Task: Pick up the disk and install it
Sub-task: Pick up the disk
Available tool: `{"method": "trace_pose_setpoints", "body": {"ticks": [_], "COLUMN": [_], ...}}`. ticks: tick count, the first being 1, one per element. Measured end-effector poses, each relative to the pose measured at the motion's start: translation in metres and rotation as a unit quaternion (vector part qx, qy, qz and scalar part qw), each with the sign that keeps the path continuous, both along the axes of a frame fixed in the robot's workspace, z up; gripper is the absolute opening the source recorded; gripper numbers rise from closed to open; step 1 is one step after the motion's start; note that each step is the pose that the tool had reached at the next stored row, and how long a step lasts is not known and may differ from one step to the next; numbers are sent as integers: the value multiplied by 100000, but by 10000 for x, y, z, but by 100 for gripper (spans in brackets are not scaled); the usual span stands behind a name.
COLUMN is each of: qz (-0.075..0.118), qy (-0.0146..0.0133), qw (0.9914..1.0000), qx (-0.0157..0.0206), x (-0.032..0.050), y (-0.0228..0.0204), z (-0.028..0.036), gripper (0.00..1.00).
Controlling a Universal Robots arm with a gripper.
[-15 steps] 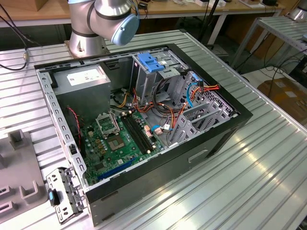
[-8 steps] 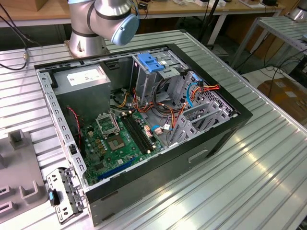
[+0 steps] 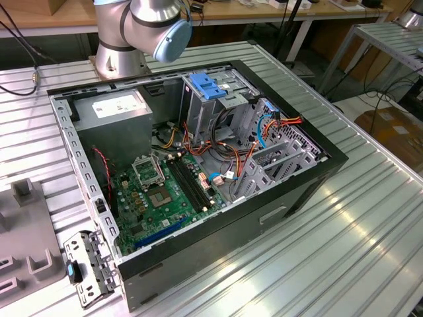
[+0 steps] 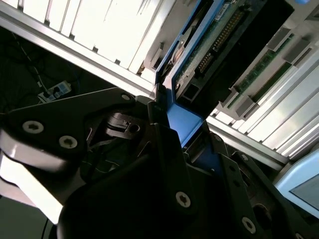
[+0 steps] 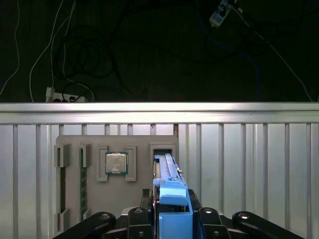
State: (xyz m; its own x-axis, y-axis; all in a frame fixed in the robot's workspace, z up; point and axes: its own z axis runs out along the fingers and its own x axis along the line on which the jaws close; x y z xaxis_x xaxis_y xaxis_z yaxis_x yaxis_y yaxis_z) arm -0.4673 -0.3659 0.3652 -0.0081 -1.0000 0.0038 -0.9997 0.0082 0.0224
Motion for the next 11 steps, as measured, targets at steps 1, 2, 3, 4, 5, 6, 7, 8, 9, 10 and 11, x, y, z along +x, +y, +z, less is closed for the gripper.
{"method": "trace_pose_setpoints", "body": {"ticks": [1, 2, 3, 4, 5, 6, 7, 8, 9, 10, 11], "qz": [2, 1, 1, 0, 1, 1, 0, 1, -1, 0, 0], "qy": [2, 13, 18, 17, 21, 16, 21, 16, 15, 15, 19], "qw": [100000, 100000, 100000, 100000, 100000, 100000, 100000, 100000, 100000, 100000, 100000], "qx": [4, 2, 2, 2, 1, 4, 1, 4, 4, 4, 1], "x": [0, 0, 0, 0, 0, 0, 0, 0, 0, 0, 0], "y": [0, 0, 0, 0, 0, 0, 0, 0, 0, 0, 0], "z": [8, 15, 27, 36, 53, 77, 99, 112, 135, 164, 187], "gripper": [37, 37, 37, 37, 37, 37, 37, 37, 37, 37, 37]}}
